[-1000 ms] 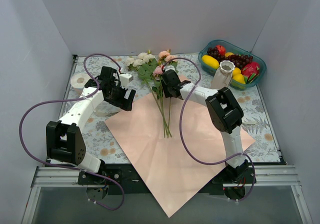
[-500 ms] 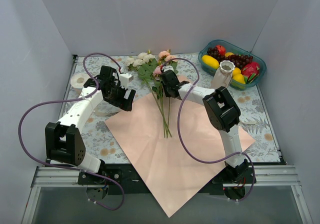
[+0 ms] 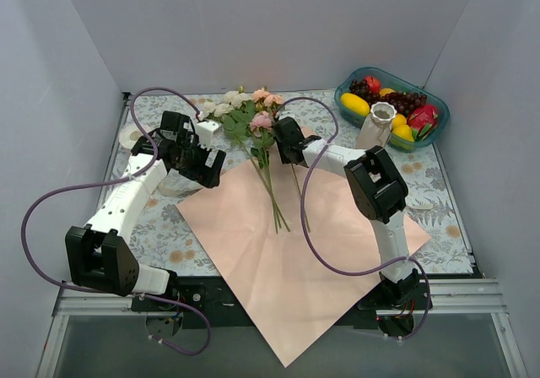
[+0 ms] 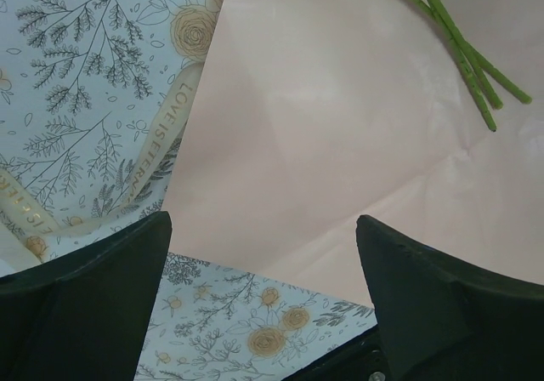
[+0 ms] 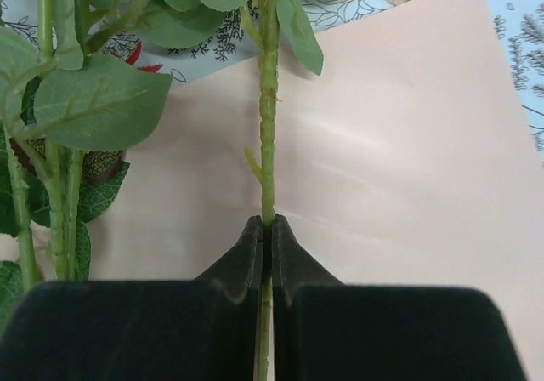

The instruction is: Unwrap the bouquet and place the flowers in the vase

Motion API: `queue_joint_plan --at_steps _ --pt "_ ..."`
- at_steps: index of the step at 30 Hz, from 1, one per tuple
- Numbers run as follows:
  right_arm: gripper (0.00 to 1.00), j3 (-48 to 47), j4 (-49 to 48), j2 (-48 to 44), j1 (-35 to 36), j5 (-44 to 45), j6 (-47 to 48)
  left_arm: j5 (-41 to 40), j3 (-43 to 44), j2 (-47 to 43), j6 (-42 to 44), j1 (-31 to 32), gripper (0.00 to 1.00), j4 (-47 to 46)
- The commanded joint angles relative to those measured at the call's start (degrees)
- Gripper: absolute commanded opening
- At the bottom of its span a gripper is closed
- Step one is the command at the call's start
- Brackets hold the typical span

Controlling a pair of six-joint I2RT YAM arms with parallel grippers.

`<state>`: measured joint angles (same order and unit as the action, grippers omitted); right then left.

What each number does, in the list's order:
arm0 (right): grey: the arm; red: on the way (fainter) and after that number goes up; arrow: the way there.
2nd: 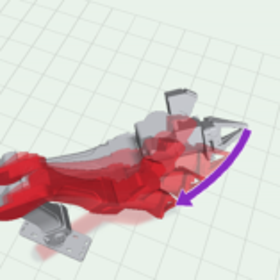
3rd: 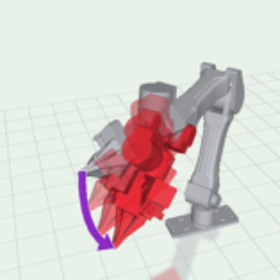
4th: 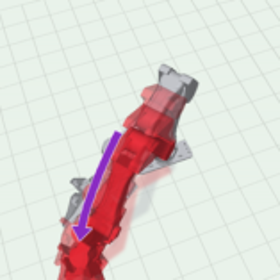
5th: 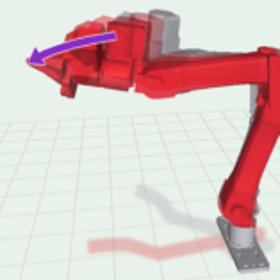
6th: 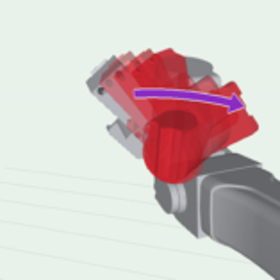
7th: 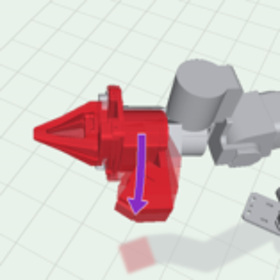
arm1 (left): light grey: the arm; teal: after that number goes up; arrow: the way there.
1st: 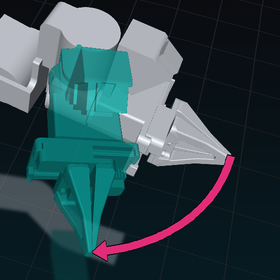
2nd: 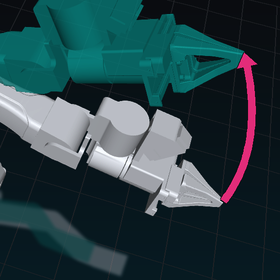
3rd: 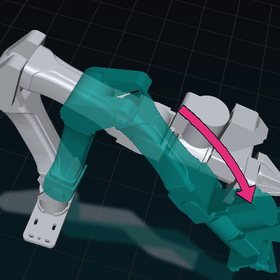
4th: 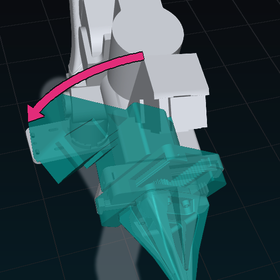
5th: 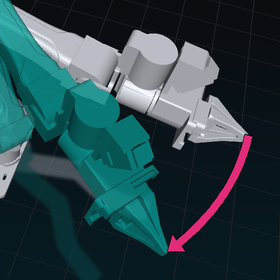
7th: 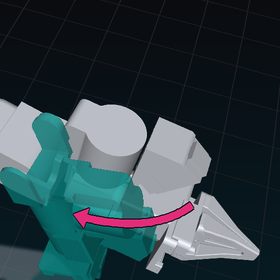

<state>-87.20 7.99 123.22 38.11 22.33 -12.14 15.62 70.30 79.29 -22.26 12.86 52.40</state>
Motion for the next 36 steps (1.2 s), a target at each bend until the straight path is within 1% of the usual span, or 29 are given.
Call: queue_joint_plan --at_steps 1,5,6,8,9,12,14,15,16,18,19,20,22,24,26,27,32,36 --pt "0.01 -1.30 1.23 -9.81 -0.05 2.45 1.76 -0.59 1.94 -3.17 1.17 -0.03 0.90 0.07" --pt "0.01 -4.81 2.90 -15.63 -0.31 5.35 4.40 -0.76 1.94 -3.35 0.38 -0.03 0.91 -1.07" --pt "0.01 -7.69 3.87 -16.51 -0.31 6.32 5.02 -0.50 2.12 -3.26 0.20 -0.03 0.91 -1.33" --pt "0.01 -10.26 5.54 -18.71 -0.49 7.29 6.94 0.03 2.91 -2.91 -0.41 -0.03 0.91 -1.08" --pt "0.01 -12.45 5.63 -19.67 -0.58 7.64 7.83 0.20 3.26 -2.47 -0.59 -0.03 0.91 -0.99" --pt "0.01 -14.84 3.53 -23.98 -1.10 8.08 10.98 0.20 4.31 -2.03 -0.77 -0.03 0.91 -0.90" --pt "0.01 -14.24 -2.51 -28.81 -2.33 7.73 11.96 0.03 5.10 -1.59 -0.77 -0.03 0.91 -0.72" --pt "0.01 -12.92 -6.28 -30.83 -2.60 7.56 16.40 0.03 5.37 -1.42 -0.77 -0.03 0.91 -0.55" --pt "0.01 -8.04 -16.85 -35.37 -3.12 7.12 18.19 0.11 5.54 -1.33 -0.77 -0.03 0.92 -0.46" --pt "0.01 -2.92 -27.89 -39.27 -4.53 4.59 21.62 0.12 5.99 -1.15 -0.68 -0.03 0.91 -0.55" --pt "0.01 -1.06 -37.16 -41.89 -5.14 3.35 24.85 0.12 5.99 -1.06 -0.68 -0.03 0.92 -0.63" --pt "0.01 1.22 -41.17 -42.62 -6.02 2.47 26.89 0.29 6.07 -1.06 -0.68 -0.12 0.92 -0.81" --pt "0.01 1.24 -48.47 -43.15 -6.73 1.84 31.97 0.64 5.72 -1.24 -0.94 -0.12 0.93 -1.60" --pt "0.01 0.01 -50.78 -42.97 -7.96 1.49 35.06 0.82 5.20 -1.41 -1.38 -0.12 0.95 -2.91" --pt "0.01 1.49 -57.18 -43.06 -9.09 2.54 40.15 1.17 5.19 -1.41 -1.29 -0.21 0.96 -3.62" --pt "0.01 2.20 -61.91 -43.15 -9.89 3.33 41.22 1.52 5.37 -0.89 -1.29 -0.38 0.96 -3.62" --pt "0.01 4.22 -65.46 -43.06 -15.68 1.58 40.53 2.40 8.18 1.83 -0.24 -0.82 0.96 -2.92" --pt "0.01 8.17 -71.34 -42.89 -16.66 2.02 44.91 3.19 9.15 3.51 0.29 -1.08 0.96 -3.09"
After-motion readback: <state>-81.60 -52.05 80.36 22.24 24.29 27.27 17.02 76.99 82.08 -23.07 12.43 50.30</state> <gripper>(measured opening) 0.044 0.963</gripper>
